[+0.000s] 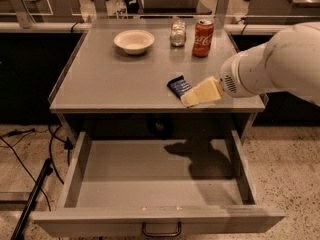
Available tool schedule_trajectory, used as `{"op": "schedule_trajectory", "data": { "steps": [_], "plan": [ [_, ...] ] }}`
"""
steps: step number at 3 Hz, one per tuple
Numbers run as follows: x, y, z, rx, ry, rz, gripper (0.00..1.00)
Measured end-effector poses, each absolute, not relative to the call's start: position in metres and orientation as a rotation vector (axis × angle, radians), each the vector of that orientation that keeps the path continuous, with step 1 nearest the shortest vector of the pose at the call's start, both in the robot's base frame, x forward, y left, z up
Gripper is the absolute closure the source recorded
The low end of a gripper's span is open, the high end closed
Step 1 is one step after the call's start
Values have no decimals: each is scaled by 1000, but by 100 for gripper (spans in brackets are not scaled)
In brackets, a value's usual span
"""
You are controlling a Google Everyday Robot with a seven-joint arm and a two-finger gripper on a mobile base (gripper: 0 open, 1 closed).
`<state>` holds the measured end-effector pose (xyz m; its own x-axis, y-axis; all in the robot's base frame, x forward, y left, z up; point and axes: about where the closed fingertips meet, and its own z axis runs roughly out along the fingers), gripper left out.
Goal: Place rxbar blueberry into top drawer
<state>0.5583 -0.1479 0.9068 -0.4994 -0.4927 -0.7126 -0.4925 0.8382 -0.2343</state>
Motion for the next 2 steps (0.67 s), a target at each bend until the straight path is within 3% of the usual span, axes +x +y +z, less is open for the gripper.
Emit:
{"op": "schedule_trajectory", "data": {
  "steps": [2],
  "plan": [
    [562, -144, 875, -680, 2233, 72, 0]
  ]
}}
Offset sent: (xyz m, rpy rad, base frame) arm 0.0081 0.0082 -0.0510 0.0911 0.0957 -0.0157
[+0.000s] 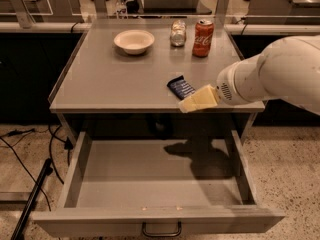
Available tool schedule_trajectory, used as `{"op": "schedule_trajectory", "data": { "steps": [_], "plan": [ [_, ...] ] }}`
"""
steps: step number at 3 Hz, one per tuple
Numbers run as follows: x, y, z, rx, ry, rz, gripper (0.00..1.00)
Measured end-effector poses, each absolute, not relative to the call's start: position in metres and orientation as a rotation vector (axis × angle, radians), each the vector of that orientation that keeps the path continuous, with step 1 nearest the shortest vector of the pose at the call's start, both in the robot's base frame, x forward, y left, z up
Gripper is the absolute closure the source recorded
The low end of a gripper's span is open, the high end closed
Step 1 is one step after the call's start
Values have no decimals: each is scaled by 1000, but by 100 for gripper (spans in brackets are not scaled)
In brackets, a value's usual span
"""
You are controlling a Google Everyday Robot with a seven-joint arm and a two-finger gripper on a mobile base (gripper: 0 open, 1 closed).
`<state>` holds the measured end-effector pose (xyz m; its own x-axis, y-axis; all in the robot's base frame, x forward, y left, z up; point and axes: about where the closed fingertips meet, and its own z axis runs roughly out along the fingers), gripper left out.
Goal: Place rxbar blueberry into top drawer
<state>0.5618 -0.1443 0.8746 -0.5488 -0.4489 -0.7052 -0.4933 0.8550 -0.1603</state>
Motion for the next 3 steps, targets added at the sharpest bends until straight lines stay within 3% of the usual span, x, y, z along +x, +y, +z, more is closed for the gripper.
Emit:
{"op": "schedule_trajectory", "data": {
  "steps": [3],
  "plan": [
    [599, -94, 846, -660, 2120, 233, 0]
  ]
}}
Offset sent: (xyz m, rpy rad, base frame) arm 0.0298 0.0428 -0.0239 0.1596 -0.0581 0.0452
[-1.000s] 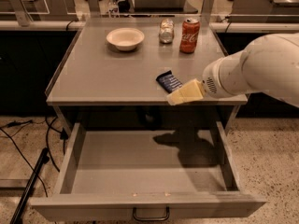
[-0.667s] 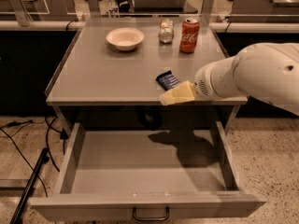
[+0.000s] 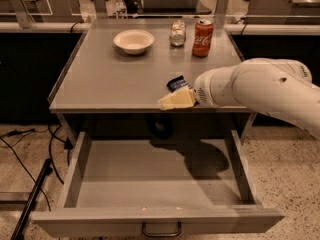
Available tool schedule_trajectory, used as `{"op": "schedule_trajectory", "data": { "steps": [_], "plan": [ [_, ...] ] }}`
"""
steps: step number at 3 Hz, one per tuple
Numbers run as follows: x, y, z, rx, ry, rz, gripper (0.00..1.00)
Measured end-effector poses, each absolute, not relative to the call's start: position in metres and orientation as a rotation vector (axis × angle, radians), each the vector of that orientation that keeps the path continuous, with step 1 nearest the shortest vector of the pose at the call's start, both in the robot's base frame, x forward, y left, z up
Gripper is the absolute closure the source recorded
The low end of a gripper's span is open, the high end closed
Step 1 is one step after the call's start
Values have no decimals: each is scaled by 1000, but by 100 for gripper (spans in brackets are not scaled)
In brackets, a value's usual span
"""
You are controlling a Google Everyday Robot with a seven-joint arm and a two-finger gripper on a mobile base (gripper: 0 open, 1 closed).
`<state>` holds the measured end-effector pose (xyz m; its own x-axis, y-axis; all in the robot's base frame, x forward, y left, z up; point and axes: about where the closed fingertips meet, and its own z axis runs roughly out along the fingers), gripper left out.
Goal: Place rxbar blueberry into top drawer
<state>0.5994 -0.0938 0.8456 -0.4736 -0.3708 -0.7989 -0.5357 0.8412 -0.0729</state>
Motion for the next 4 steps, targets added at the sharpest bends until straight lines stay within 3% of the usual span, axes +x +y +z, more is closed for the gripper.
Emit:
{"op": "schedule_trajectory", "data": {
  "steps": [2, 4],
  "plan": [
    [626, -91, 829, -657, 2123, 211, 2],
    [633, -92, 822, -648, 2149, 208, 16]
  ]
}}
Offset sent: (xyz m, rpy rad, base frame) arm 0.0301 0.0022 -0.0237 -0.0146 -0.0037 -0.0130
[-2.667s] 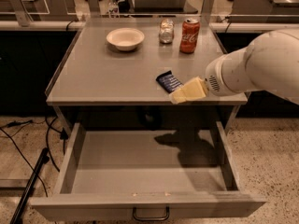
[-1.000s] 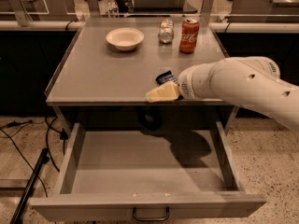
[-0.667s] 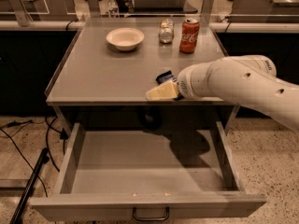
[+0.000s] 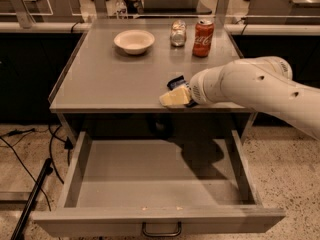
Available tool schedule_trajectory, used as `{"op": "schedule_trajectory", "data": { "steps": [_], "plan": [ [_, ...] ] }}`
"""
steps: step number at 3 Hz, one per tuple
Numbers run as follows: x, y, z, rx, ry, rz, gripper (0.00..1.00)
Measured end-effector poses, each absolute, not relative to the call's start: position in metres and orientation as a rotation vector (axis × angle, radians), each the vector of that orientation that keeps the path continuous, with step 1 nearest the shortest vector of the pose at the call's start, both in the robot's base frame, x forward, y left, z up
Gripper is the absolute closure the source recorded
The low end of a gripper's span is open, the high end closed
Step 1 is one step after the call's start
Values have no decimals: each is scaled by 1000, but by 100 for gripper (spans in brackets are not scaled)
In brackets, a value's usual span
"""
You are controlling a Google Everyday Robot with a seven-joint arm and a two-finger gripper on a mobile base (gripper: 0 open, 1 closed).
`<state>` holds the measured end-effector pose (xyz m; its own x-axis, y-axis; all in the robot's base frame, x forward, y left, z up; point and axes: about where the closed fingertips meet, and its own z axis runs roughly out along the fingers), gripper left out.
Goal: Place rxbar blueberry into top drawer
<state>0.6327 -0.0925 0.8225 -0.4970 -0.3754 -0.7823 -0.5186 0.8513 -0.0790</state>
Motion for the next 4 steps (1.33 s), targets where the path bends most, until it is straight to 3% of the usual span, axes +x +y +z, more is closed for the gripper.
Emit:
{"op": "schedule_trajectory", "data": {
  "steps": [2, 3, 4],
  "plan": [
    [635, -95, 817, -648, 2201, 190, 22],
    [636, -96, 817, -646, 2223, 186, 45],
    [635, -96, 824, -646, 2223, 185, 75]
  ]
}}
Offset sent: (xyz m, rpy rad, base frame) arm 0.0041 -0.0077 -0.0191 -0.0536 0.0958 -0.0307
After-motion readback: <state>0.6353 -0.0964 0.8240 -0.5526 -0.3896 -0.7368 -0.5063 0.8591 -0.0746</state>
